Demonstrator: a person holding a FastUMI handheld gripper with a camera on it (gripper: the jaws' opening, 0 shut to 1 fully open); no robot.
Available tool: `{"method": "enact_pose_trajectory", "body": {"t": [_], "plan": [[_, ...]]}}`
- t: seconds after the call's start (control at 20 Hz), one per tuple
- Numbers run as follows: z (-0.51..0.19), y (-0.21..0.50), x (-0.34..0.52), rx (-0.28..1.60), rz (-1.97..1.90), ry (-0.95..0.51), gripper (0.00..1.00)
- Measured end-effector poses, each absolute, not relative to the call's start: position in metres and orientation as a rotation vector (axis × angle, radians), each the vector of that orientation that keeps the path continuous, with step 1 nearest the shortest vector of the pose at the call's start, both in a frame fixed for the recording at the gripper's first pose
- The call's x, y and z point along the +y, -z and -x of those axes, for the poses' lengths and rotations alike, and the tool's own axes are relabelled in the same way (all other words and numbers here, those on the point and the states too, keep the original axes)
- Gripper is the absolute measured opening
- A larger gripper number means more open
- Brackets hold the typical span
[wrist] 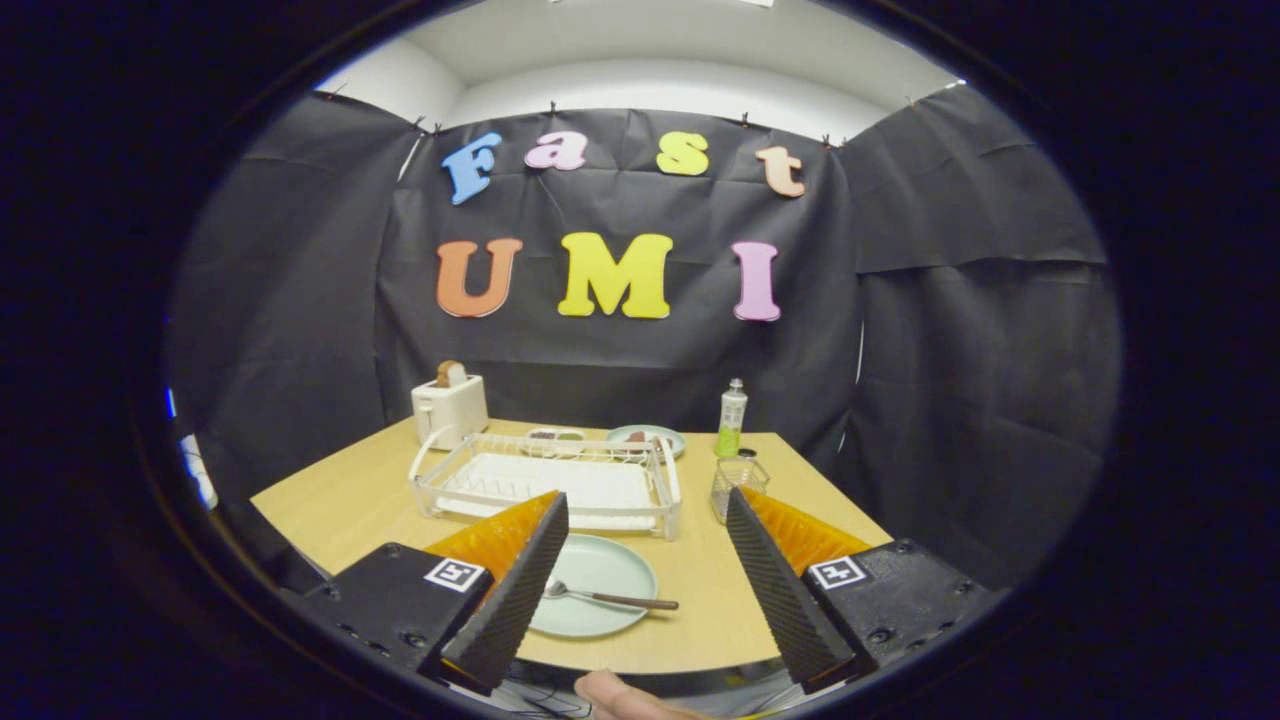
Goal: Take the plate from the dish rack, then take the spoon from the basket and place it into the plate.
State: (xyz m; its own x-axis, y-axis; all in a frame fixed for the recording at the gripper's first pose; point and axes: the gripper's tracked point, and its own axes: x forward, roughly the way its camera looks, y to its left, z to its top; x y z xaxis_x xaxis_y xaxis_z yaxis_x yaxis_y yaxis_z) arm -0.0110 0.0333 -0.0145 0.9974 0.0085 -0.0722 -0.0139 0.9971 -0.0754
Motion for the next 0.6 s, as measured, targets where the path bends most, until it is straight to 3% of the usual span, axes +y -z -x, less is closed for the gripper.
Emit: {"method": "enact_pose_trajectory", "body": {"t": [0.6], "plan": [[0.034,0.002,0.046,-0.013,0.053,-0.050,1.00]]}}
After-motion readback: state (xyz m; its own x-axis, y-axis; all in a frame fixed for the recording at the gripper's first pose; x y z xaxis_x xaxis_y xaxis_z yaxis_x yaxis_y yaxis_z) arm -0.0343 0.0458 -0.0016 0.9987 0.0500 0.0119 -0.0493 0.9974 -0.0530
